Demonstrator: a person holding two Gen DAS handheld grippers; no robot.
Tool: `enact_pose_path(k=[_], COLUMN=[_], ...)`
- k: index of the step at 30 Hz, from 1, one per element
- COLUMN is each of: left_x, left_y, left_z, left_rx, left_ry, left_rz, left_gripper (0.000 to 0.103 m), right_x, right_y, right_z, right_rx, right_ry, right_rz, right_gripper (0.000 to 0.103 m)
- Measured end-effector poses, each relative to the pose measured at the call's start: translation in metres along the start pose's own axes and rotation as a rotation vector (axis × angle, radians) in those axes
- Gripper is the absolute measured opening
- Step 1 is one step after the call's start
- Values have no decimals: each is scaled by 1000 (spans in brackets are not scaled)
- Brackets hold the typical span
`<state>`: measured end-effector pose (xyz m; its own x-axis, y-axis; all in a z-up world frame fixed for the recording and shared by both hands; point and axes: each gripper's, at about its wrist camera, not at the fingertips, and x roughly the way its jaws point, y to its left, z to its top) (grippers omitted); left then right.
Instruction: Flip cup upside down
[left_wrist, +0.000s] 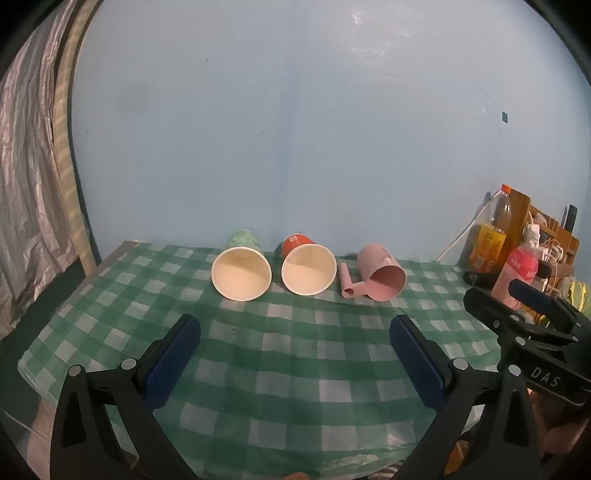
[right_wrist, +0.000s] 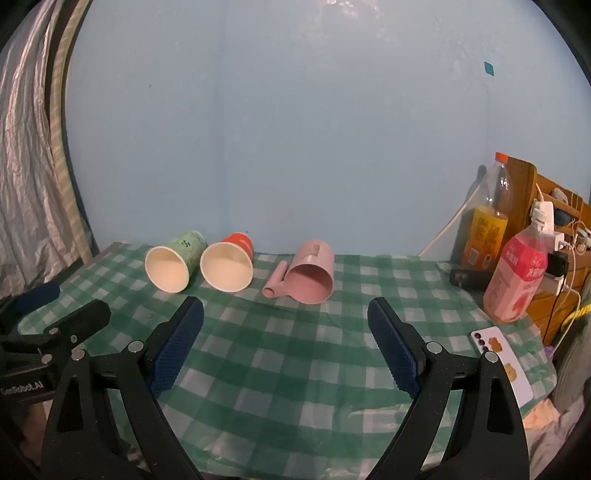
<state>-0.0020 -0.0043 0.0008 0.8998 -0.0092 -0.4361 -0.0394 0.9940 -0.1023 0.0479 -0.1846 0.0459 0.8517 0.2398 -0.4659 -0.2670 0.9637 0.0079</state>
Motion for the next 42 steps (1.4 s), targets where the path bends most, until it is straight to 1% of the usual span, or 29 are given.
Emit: enact_pose_path(k=[2, 3, 4, 13, 15, 22, 42], left_x=[5, 2, 4, 1, 1, -1, -1], left_y=[-4, 3, 4, 0, 0, -2, -1], left_z=[-5, -2, 0, -2, -2, -1, -1], left_rx=[-4, -37, -43, -22, -17, -4, -5], left_ry=[4, -1, 11, -1, -6, -20, -14], left_rz=[3, -7, -9, -14, -13, -6, -12], left_gripper=[103, 103, 103, 103, 103, 103, 103], right_x=[1, 1, 1, -8, -1, 1, 2], right_y=[1, 1, 1, -5, 0, 0, 0], right_z=[0, 0, 0, 1, -1, -1, -2], right_rx=[-3, -3, -1, 2, -4, -1, 3], right_ry=[4, 4, 4, -2, 10, 11, 19], right_rz=[0, 0, 2, 3, 1, 1, 4], right_gripper=[89, 89, 89, 89, 89, 90, 90])
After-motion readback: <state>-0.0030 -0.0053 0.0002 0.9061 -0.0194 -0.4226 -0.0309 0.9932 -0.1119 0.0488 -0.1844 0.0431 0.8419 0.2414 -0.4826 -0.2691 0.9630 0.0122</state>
